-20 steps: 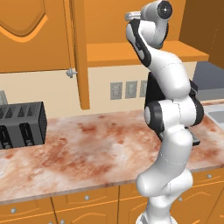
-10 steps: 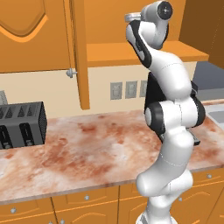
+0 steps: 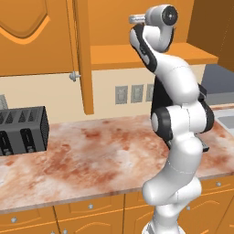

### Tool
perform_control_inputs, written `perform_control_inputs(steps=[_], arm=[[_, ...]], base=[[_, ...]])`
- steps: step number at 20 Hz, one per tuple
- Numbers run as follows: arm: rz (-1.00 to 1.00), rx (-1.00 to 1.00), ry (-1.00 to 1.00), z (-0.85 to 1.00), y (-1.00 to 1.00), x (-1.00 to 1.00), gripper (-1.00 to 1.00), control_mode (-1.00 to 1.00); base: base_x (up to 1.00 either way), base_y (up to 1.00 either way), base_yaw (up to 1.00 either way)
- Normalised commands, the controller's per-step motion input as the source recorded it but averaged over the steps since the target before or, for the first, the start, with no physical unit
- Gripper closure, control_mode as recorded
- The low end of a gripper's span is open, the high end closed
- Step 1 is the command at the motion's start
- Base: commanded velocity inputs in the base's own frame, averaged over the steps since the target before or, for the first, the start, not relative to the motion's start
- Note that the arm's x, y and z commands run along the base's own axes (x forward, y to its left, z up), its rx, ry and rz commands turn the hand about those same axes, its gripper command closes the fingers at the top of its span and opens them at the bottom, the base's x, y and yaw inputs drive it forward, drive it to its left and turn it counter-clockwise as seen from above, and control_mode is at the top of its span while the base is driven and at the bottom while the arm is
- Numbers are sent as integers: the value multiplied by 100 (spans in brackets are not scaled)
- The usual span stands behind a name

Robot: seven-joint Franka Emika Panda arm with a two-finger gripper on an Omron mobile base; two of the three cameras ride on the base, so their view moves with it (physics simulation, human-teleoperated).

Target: Open the cabinet, pick the kettle from the cabinet, and place it in the sink.

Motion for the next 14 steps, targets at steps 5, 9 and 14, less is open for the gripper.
perform_control_inputs(steps=[5, 9, 14], arm=[[0, 3, -7, -11, 10, 14, -100, -100], [0, 3, -3, -13, 8, 13, -100, -100], [0, 1, 0, -5, 6, 10, 100, -100]], base=[[0, 0, 0], [0, 0, 0], [0, 0, 0]])
